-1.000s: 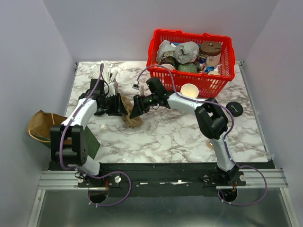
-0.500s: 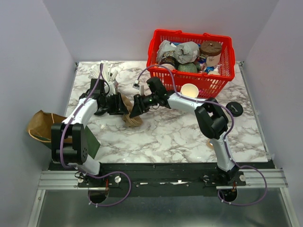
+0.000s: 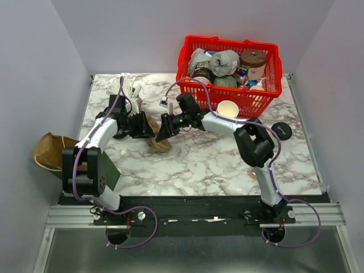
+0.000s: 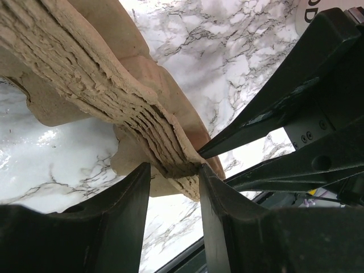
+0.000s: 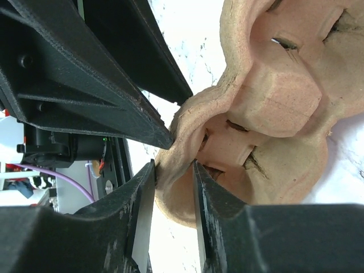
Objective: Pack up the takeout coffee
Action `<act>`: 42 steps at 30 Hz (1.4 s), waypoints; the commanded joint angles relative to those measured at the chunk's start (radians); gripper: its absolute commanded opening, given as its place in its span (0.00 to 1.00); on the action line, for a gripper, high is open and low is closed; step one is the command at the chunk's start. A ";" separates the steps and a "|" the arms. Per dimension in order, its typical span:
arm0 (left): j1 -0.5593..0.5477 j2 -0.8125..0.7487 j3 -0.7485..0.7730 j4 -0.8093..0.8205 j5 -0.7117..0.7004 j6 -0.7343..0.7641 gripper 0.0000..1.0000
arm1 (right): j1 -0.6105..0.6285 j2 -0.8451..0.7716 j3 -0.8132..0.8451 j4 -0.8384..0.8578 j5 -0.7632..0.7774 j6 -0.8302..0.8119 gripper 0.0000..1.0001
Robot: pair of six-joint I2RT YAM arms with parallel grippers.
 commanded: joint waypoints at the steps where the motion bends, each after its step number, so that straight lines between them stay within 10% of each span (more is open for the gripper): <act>1: -0.002 -0.008 -0.017 -0.007 0.003 0.019 0.47 | -0.011 0.004 -0.022 0.016 0.009 -0.005 0.38; 42: -0.017 0.000 -0.063 -0.035 -0.037 0.080 0.41 | -0.072 -0.012 -0.010 0.012 0.118 -0.002 0.50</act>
